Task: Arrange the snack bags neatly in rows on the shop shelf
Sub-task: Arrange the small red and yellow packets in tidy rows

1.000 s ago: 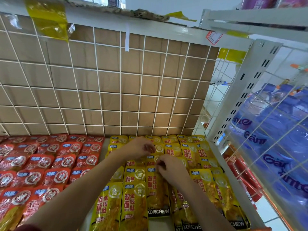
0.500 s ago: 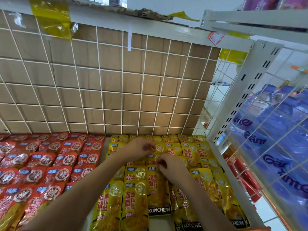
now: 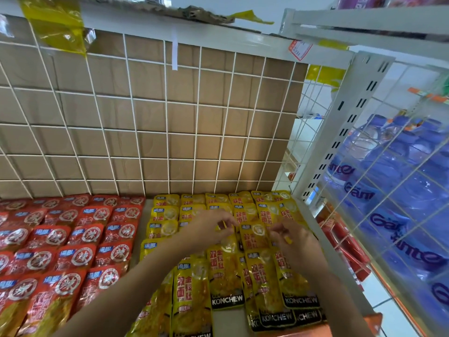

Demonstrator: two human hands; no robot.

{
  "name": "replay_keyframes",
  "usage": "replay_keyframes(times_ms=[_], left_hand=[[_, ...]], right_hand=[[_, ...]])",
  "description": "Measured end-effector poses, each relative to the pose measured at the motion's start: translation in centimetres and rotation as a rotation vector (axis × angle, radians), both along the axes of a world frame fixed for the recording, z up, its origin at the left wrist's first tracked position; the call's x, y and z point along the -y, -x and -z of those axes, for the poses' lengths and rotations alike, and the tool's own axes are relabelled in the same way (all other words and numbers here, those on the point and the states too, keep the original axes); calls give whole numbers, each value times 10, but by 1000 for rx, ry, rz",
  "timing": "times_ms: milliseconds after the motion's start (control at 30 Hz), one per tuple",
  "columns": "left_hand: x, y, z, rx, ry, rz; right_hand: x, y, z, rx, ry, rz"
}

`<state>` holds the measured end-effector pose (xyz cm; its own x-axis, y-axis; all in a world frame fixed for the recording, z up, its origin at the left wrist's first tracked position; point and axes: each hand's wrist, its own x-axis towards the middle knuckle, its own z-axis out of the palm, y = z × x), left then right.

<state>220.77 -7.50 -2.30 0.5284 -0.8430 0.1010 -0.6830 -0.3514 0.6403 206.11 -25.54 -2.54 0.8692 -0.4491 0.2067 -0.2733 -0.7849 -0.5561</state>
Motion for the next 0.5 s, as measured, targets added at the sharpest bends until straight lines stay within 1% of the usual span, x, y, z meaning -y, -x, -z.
replay_keyframes(times_ms=[100,167,200,267,300,333,400,433,500], left_hand=[[4,16,4,44,-28,43],[5,24,10,97,-61,46],[4,26,13,128,-80,45],[4,29,18,191,-109,55],[3,30,20,210,-121,57],[1,30,21,218,-126,55],[-2,32,24,202,-111,42],[-4,32,26,191,-97,31],[-8,33,27,171,-84,3]], right_hand=[[10,16,4,-18,46,65],[15,23,6,-49,150,91],[17,25,7,-90,194,91],[17,27,4,-199,207,94],[18,27,4,-217,192,89],[17,27,2,-192,172,82],[18,27,1,-81,117,76],[19,26,1,-39,75,70],[20,26,-2,-22,-63,68]])
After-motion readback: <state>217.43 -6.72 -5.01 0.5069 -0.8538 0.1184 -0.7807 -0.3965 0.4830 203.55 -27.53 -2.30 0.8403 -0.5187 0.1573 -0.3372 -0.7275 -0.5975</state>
